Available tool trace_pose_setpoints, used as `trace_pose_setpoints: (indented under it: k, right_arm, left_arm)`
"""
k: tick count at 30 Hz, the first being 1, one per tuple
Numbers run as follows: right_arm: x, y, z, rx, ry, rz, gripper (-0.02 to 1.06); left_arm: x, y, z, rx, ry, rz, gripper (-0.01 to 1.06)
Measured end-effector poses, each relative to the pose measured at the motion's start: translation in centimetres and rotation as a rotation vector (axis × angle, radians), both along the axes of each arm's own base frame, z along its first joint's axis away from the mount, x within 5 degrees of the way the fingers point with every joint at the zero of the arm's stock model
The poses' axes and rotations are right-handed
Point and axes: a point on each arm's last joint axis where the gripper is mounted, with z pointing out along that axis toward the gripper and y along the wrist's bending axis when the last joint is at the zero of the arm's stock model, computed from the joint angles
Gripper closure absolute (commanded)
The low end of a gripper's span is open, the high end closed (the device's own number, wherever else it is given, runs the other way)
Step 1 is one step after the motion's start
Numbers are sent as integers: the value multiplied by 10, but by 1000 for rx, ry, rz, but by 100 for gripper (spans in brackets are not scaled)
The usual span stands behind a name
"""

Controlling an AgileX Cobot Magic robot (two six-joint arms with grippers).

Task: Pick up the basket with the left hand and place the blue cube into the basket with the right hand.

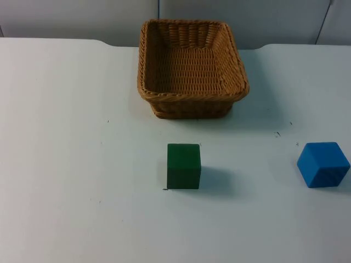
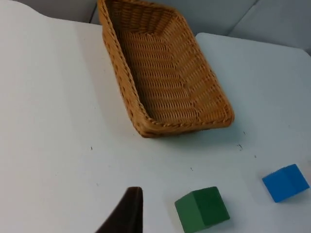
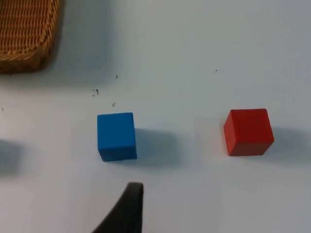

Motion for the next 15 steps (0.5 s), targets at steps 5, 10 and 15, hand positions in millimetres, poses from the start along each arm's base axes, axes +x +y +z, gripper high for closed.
trace_pose_setpoints:
  k: [5, 10, 15]
  right_arm:
    - [0, 0, 0, 0, -2, 0, 0]
    - [0, 0, 0, 0, -2, 0, 0]
    - [0, 0, 0, 0, -2, 0, 0]
  left_arm:
    - [35, 2, 1, 23, 3, -25, 5]
    - [70, 4, 1, 27, 14, -31, 5]
    - [102, 1, -4, 12, 41, -55, 5]
